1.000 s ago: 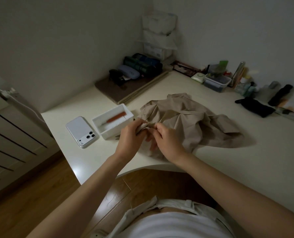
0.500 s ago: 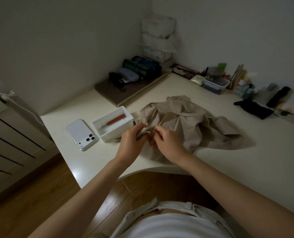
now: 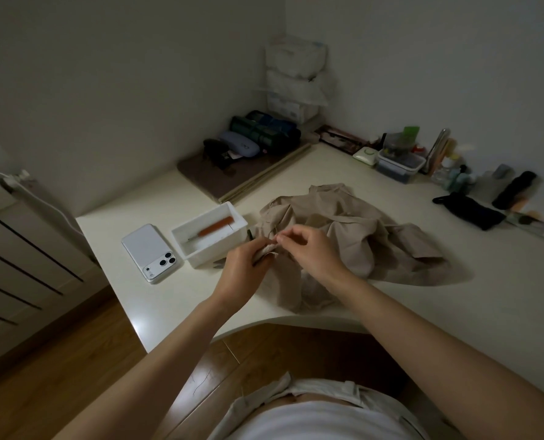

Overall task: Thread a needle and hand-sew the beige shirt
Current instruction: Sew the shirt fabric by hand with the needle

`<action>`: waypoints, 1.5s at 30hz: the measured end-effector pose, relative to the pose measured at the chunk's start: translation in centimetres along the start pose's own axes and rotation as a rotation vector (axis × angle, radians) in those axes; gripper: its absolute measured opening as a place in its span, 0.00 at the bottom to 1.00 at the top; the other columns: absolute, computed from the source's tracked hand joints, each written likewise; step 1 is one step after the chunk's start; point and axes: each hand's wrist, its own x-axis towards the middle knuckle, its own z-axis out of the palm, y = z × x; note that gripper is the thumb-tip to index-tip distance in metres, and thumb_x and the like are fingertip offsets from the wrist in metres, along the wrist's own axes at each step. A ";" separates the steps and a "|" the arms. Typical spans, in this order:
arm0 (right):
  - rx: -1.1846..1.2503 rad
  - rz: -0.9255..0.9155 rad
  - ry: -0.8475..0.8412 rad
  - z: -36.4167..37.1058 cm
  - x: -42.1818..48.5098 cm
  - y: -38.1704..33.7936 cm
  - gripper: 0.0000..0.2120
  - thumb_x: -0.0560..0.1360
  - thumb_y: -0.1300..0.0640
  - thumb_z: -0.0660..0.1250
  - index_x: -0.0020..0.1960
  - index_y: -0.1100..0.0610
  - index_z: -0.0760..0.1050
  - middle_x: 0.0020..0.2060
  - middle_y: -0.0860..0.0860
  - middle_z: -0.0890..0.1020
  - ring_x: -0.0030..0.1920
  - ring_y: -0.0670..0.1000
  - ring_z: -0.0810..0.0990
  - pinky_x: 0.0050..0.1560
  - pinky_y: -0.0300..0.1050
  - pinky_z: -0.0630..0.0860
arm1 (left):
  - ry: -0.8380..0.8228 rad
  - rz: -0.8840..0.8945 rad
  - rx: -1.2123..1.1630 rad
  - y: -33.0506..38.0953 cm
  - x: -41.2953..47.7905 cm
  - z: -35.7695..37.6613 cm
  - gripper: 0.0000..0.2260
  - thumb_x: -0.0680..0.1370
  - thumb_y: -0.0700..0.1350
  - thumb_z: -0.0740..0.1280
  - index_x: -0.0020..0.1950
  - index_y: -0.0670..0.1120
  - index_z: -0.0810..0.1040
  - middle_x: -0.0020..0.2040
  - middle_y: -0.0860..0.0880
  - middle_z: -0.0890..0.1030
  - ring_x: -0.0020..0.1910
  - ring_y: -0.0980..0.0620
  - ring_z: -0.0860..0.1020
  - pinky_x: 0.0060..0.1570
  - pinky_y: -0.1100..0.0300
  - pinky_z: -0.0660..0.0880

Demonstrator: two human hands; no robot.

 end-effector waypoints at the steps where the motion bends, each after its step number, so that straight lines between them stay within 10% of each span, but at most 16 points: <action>1: 0.014 -0.008 0.015 0.0 0.1 -0.2 0.07 0.78 0.56 0.64 0.51 0.58 0.79 0.45 0.50 0.82 0.46 0.45 0.79 0.44 0.29 0.74 | -0.004 0.000 0.008 -0.1 0.1 -0.1 0.06 0.77 0.37 0.66 0.50 0.46 0.80 0.41 0.52 0.80 0.40 0.57 0.76 0.39 0.66 0.70; 14: 0.438 0.140 0.250 -2.1 2.5 -2.4 0.09 0.82 0.61 0.53 0.46 0.57 0.68 0.33 0.51 0.77 0.34 0.46 0.80 0.44 0.39 0.79 | -0.205 -0.149 0.221 -4.8 -1.0 -1.2 0.03 0.74 0.35 0.67 0.45 0.40 0.79 0.41 0.44 0.81 0.41 0.47 0.77 0.41 0.54 0.71; 19: 0.293 0.179 0.227 -3.1 3.3 -1.5 0.07 0.82 0.59 0.53 0.49 0.56 0.69 0.35 0.48 0.70 0.31 0.43 0.67 0.32 0.35 0.67 | -0.143 -0.160 0.082 -3.8 -0.6 -2.0 0.09 0.76 0.36 0.66 0.42 0.49 0.78 0.36 0.52 0.79 0.34 0.62 0.74 0.36 0.69 0.67; 24: -0.065 0.174 -0.052 -2.7 2.1 -0.2 0.15 0.80 0.48 0.58 0.58 0.58 0.72 0.38 0.46 0.73 0.37 0.43 0.71 0.41 0.38 0.70 | -0.161 -0.274 -0.195 -2.6 -0.4 -2.5 0.07 0.80 0.40 0.62 0.48 0.42 0.79 0.43 0.36 0.79 0.39 0.49 0.75 0.40 0.54 0.71; 33: -0.041 0.167 -0.465 -2.8 0.4 0.8 0.10 0.77 0.51 0.65 0.52 0.56 0.80 0.23 0.45 0.67 0.22 0.42 0.62 0.26 0.36 0.60 | -0.189 -0.363 -0.363 -1.2 -1.0 -2.7 0.09 0.82 0.40 0.59 0.49 0.45 0.78 0.41 0.48 0.79 0.39 0.55 0.76 0.42 0.61 0.71; 41: 0.387 0.275 -0.278 -3.6 1.4 0.6 0.13 0.83 0.56 0.53 0.52 0.63 0.72 0.29 0.49 0.72 0.22 0.41 0.59 0.22 0.33 0.58 | -0.219 -0.402 -0.366 -1.5 -1.7 -2.9 0.09 0.81 0.41 0.60 0.47 0.44 0.79 0.35 0.46 0.75 0.30 0.53 0.69 0.26 0.62 0.60; 45: 0.765 0.325 -0.194 -3.4 1.4 0.3 0.13 0.83 0.57 0.53 0.41 0.59 0.68 0.30 0.50 0.74 0.21 0.41 0.59 0.20 0.31 0.56 | -0.190 -0.419 -0.410 -1.3 -2.1 -3.1 0.10 0.74 0.51 0.62 0.46 0.47 0.80 0.42 0.42 0.77 0.39 0.46 0.72 0.35 0.54 0.65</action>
